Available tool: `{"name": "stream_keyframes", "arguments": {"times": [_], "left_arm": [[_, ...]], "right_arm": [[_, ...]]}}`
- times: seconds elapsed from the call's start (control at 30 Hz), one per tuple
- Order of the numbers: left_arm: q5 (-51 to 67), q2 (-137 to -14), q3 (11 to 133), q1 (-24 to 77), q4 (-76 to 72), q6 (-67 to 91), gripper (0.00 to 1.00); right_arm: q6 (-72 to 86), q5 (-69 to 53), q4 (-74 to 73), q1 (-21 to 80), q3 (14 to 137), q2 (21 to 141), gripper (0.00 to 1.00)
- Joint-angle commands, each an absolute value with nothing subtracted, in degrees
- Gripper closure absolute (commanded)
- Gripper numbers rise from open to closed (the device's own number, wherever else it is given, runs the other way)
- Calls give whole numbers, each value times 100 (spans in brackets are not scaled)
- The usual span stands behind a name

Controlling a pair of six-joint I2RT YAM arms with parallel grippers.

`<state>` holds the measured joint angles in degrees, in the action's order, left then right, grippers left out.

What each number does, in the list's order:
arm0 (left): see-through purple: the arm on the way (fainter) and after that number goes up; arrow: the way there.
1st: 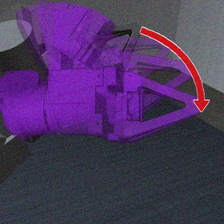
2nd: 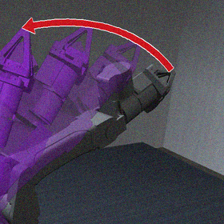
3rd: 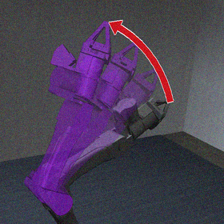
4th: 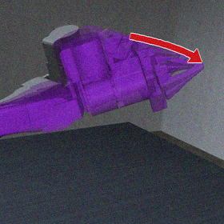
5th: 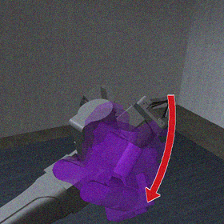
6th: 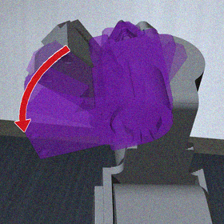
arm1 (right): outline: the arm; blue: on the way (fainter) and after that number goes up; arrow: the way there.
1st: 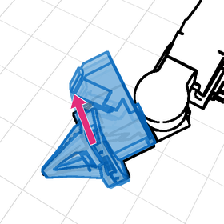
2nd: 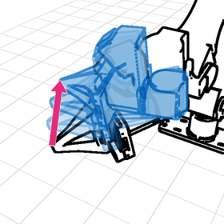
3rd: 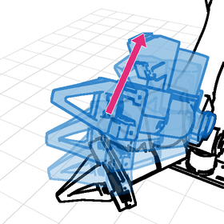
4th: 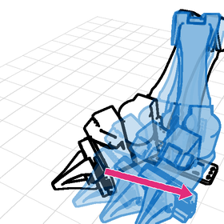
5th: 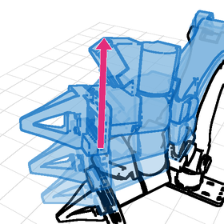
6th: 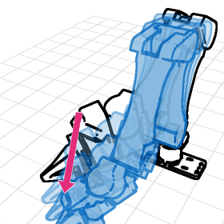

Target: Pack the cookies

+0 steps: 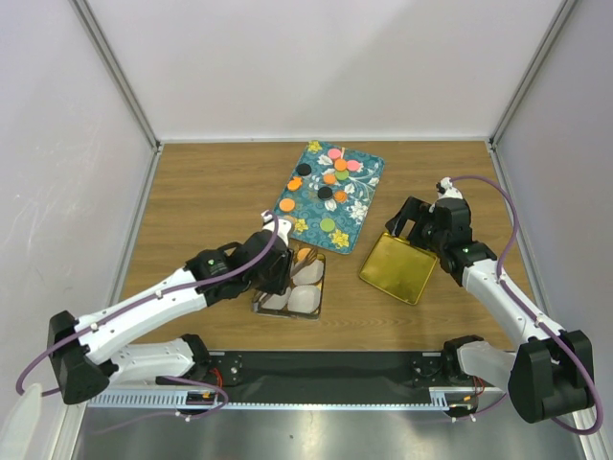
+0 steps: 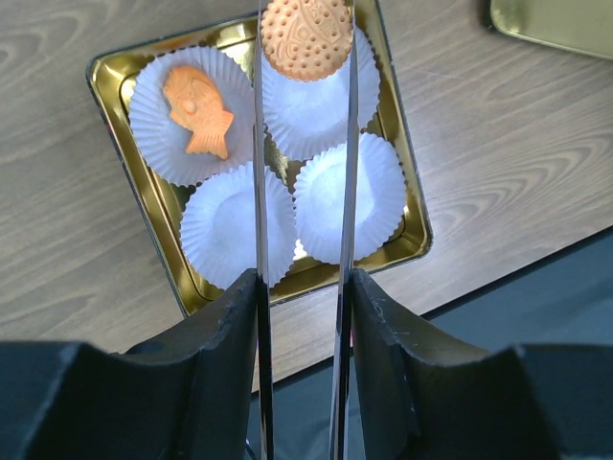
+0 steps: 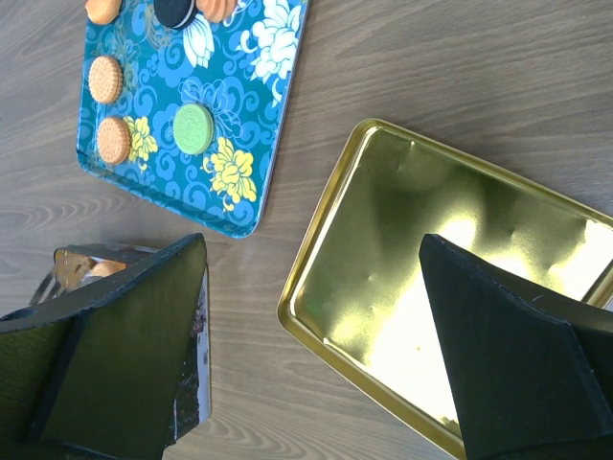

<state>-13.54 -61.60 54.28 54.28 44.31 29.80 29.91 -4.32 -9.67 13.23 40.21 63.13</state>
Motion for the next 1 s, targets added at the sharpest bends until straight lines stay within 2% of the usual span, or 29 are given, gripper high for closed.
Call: {"name": "stream_keyframes", "arguments": {"times": [0.0, 0.97], "left_arm": [[-1459, -6222, 5388, 5493, 4008, 3155, 56], [-1292, -5880, 4834, 5555, 3938, 3173, 53]], "right_arm": [[2892, -343, -993, 1345, 4280, 6319, 0], [2874, -255, -993, 1354, 4272, 6372, 0]]}}
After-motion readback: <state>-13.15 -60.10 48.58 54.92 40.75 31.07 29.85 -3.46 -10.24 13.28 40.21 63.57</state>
